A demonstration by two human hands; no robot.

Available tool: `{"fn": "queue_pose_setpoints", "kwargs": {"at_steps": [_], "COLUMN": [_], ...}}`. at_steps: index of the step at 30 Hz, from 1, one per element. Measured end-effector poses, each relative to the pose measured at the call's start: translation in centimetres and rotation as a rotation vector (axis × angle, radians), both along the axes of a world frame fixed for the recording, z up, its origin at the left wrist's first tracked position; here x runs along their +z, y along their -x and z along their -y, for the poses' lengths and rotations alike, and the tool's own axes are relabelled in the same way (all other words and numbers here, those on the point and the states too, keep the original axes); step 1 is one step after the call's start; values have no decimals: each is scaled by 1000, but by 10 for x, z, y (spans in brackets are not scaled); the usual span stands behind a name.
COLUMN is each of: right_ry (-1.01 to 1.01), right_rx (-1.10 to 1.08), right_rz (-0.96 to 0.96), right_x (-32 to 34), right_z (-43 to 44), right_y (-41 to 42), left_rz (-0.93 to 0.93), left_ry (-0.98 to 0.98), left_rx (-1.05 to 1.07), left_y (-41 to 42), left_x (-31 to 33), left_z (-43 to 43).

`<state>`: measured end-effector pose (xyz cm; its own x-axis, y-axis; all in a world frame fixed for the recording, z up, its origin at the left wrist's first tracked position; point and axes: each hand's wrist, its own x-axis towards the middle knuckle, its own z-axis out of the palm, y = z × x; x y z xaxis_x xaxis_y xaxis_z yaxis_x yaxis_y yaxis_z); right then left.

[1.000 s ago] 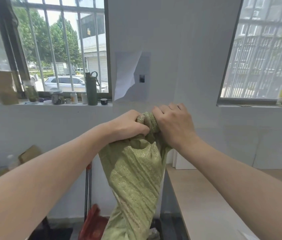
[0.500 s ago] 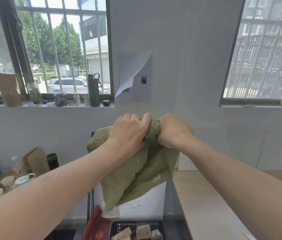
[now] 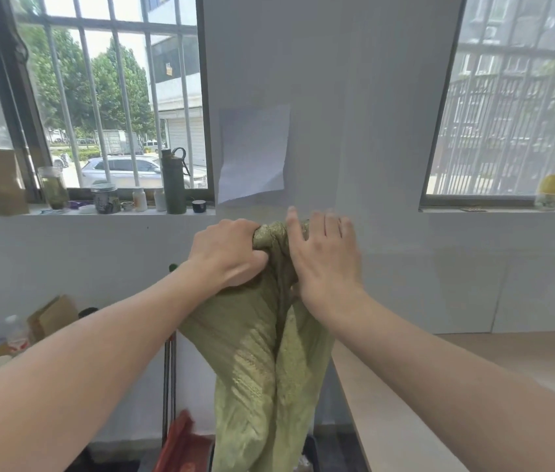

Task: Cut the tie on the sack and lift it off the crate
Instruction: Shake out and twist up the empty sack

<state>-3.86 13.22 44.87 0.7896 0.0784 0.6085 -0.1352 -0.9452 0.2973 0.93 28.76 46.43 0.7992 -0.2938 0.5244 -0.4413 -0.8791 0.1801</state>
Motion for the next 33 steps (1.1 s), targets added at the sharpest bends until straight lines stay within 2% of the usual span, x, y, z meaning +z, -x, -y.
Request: {"fn": "queue_pose_setpoints", "kwargs": {"at_steps": [3, 7, 10, 13, 16, 18, 25, 30, 33], "right_ry": [19, 49, 33, -18, -140, -229, -510, -520, -470], "right_rx": [20, 96, 108, 78, 13, -10, -38, 43, 79], "right_rz": [152, 326, 311, 124, -64, -129, -407, -571, -550], "right_x": [-3, 3, 8, 12, 16, 18, 24, 22, 18], "right_z": [5, 7, 7, 9, 12, 14, 23, 27, 27], "right_y": [-8, -8, -9, -7, -5, -5, -7, -2, -3], "left_rz": [-120, -371, -423, -319, -39, 122, 353, 306, 286], "left_ry": [98, 226, 216, 56, -282, -406, -504, -491, -476], "left_rx": [-65, -267, -340, -318, -148, -84, 126, 86, 57], "left_y": [2, 3, 6, 10, 19, 24, 37, 30, 29], "left_x": [6, 7, 5, 4, 2, -1, -30, -26, -20], "left_z": [-1, -2, -2, -3, 0, 4, 25, 18, 19]}}
